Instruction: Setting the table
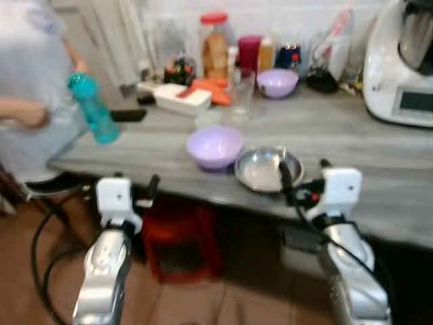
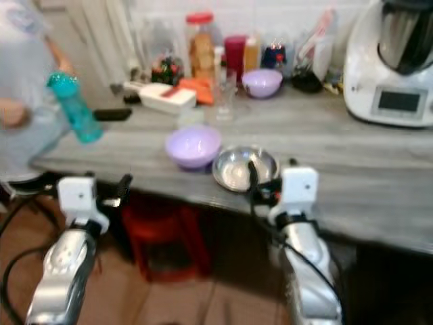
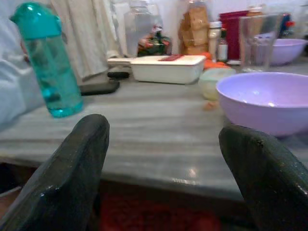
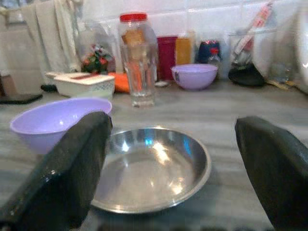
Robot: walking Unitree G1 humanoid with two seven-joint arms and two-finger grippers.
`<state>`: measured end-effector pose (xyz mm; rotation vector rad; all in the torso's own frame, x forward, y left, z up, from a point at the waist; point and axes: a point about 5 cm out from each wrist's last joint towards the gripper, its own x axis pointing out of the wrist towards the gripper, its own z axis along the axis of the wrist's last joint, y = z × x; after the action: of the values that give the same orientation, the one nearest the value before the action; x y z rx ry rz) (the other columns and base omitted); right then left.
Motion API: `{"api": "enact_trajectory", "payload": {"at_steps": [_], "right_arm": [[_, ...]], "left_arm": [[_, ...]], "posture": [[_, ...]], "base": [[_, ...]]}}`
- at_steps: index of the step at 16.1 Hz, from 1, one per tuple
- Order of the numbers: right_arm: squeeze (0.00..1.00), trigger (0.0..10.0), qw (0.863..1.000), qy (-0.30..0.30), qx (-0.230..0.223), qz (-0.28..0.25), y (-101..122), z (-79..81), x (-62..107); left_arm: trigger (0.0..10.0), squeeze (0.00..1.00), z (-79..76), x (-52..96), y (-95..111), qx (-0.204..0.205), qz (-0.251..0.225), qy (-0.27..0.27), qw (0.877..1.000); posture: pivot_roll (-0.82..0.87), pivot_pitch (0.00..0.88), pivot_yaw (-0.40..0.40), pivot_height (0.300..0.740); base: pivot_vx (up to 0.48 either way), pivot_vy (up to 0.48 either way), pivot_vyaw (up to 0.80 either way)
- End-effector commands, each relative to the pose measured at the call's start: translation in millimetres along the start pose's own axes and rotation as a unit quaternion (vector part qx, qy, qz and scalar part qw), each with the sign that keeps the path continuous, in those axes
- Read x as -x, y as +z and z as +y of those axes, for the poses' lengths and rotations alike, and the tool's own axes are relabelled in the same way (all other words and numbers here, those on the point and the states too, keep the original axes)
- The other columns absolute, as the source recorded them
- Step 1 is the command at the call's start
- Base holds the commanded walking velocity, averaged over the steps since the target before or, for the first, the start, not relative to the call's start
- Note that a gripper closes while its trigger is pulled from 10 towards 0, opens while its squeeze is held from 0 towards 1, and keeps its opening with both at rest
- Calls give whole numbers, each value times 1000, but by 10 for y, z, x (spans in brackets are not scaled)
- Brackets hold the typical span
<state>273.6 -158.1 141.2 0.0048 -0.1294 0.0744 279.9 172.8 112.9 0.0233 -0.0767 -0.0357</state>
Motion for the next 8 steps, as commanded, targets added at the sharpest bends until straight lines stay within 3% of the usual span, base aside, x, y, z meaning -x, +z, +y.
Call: {"api": "enact_trajectory", "payload": {"at_steps": [1,8], "right_arm": [[0,10000,1000,2,-11,-9,36,52,-21],[0,10000,1000,-4,-11,-8,30,39,-14]], "left_arm": [[10000,0,44,-3,14,-7,1,5,1000],[10000,0,20,4,-1,-5,5,0,1000]], "posture": [[-38,0,122,740],[-41,0,125,740]], "base": [[-296,0,0],[-294,0,0]]}}
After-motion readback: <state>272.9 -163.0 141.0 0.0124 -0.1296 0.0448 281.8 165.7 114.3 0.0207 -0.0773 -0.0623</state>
